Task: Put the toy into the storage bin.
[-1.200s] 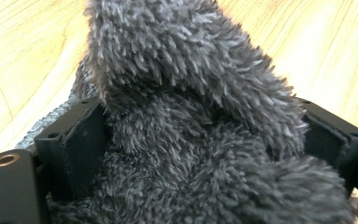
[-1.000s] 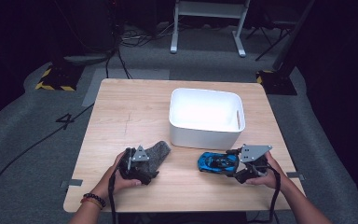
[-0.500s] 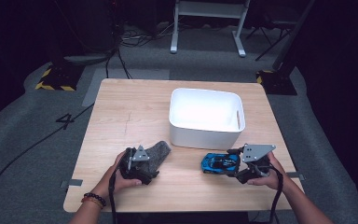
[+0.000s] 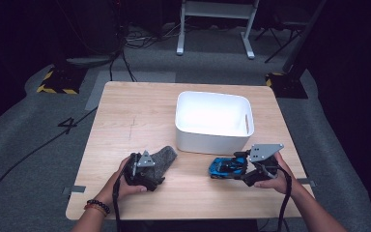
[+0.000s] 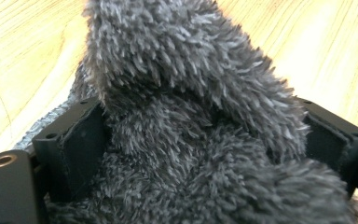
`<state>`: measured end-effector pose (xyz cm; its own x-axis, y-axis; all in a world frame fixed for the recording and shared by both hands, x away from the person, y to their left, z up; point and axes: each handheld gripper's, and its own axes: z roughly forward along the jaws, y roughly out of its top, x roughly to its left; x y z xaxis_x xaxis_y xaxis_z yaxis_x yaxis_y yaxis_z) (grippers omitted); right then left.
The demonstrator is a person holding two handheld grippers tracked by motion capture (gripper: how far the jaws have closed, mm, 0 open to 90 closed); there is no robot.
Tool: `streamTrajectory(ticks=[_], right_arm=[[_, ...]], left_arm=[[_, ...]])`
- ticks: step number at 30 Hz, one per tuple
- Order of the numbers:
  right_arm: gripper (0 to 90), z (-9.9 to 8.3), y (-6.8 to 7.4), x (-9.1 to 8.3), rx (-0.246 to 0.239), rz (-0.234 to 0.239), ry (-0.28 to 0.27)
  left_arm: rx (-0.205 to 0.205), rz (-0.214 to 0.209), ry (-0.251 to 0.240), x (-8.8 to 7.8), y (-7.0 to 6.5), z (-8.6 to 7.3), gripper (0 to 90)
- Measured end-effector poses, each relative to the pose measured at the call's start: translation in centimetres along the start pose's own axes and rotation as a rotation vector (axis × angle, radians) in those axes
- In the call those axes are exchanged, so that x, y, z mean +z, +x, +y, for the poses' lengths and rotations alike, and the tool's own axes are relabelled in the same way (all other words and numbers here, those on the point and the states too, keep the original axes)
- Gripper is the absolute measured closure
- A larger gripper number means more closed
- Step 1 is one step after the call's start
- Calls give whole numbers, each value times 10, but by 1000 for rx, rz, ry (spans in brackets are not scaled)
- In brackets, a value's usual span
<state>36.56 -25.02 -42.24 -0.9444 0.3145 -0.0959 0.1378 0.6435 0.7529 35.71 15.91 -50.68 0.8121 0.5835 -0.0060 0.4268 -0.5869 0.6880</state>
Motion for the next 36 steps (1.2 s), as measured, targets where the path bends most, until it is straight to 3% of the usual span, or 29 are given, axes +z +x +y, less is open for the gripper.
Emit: streamTrajectory(ticks=[5,11,14,28,36], right_arm=[[247,5,-1,-3,25,2,-6],[247,15,2,-8,20,9,-7],[247,21,3,-12,23,34,-17],[247,66,7,-38,-49,74,-31],[247,93,8,-44,-82,116,-23]], left_arm=[[0,0,0,0,0,0,117],[0,0,0,0,0,0,118],[0,0,0,0,0,0,117],[0,0,0,0,0,0,118],[0,1,1,0,0,0,117]])
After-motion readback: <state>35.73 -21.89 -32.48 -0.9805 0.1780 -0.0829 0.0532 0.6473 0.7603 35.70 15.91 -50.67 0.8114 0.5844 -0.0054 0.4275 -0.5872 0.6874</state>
